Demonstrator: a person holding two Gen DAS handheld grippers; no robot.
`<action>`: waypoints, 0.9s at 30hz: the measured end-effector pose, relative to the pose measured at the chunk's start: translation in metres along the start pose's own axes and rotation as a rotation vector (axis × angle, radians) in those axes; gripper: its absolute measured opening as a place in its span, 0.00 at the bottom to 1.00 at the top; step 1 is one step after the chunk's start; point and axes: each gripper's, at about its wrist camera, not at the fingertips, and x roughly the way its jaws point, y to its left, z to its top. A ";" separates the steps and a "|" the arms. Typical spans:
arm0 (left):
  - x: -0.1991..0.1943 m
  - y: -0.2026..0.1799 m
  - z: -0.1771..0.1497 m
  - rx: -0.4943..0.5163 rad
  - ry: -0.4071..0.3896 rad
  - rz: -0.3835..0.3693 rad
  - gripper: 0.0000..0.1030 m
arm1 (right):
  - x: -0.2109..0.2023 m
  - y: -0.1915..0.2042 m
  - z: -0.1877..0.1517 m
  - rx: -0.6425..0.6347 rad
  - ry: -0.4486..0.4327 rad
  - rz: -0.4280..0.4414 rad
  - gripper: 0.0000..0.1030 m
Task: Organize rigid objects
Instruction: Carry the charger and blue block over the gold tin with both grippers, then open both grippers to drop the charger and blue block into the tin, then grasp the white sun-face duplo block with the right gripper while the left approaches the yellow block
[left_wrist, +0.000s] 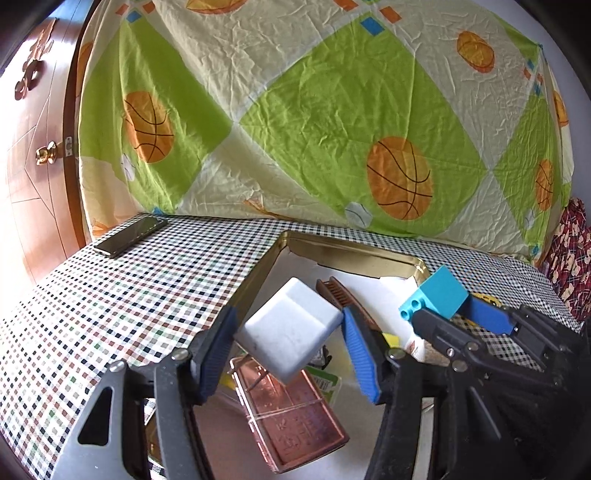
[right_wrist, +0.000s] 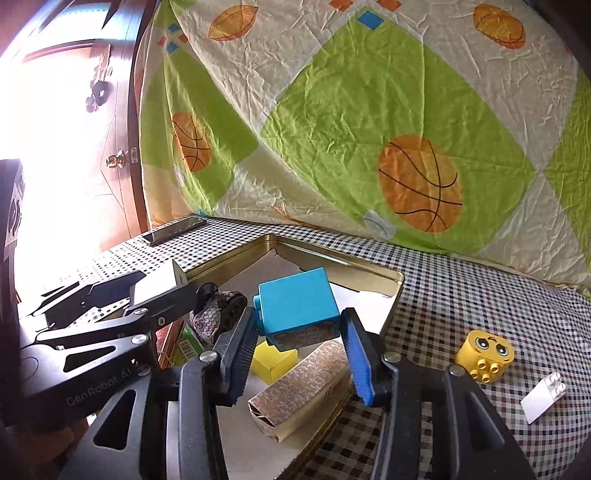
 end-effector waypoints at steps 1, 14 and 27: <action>0.000 0.001 0.000 0.000 -0.001 0.002 0.57 | 0.002 -0.001 0.000 0.006 0.010 0.006 0.48; -0.013 -0.008 -0.001 0.011 -0.049 0.021 0.96 | -0.029 -0.024 -0.012 0.062 -0.022 -0.039 0.66; -0.028 -0.093 0.001 0.140 -0.029 -0.114 1.00 | -0.077 -0.102 -0.033 0.099 -0.033 -0.212 0.68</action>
